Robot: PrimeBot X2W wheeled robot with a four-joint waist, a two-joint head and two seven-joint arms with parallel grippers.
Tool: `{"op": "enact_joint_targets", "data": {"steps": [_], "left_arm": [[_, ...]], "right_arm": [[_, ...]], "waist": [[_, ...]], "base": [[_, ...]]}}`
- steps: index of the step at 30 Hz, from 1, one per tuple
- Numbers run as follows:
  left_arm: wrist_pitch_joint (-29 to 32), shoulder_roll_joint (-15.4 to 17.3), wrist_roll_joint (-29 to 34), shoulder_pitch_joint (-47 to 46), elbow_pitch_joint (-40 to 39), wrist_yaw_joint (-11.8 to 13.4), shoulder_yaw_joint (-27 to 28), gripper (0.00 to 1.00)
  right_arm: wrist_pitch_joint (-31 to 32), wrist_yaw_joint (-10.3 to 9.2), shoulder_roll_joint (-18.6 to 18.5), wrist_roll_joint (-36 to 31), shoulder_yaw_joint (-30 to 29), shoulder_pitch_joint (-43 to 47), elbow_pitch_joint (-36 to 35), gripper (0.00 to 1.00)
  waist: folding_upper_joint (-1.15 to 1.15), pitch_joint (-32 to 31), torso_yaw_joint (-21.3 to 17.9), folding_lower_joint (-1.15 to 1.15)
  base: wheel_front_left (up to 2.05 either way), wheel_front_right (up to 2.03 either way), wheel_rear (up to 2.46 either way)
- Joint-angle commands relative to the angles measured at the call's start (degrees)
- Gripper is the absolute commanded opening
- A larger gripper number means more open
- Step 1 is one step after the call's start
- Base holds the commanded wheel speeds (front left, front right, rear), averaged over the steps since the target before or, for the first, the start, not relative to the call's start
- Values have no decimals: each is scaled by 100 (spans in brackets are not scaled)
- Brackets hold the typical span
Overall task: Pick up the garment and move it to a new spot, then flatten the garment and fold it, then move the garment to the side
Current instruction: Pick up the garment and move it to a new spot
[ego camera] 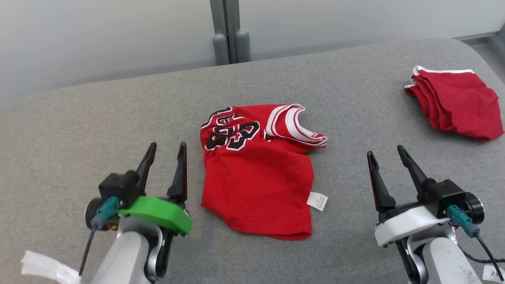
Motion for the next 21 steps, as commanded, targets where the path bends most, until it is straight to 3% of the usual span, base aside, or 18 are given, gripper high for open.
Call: {"op": "enact_joint_targets", "data": {"steps": [1,11,21], "left_arm": [[-6,-39,112,287,-145,48,126,100],[-7,-266,610,1617,-1001,-21,783,100],[-7,-452,706,2194,-1264,-71,1038,100]], "right_arm": [[-22,-9,-21,-31,-43,124,36,100],[-23,-9,-21,42,-138,453,176,100],[-23,-9,-20,285,-68,603,321,100]], "waist": [[0,-242,191,0],[0,-528,468,0],[0,-583,518,0]], "base": [[0,0,0],[0,0,0],[0,0,0]]}}
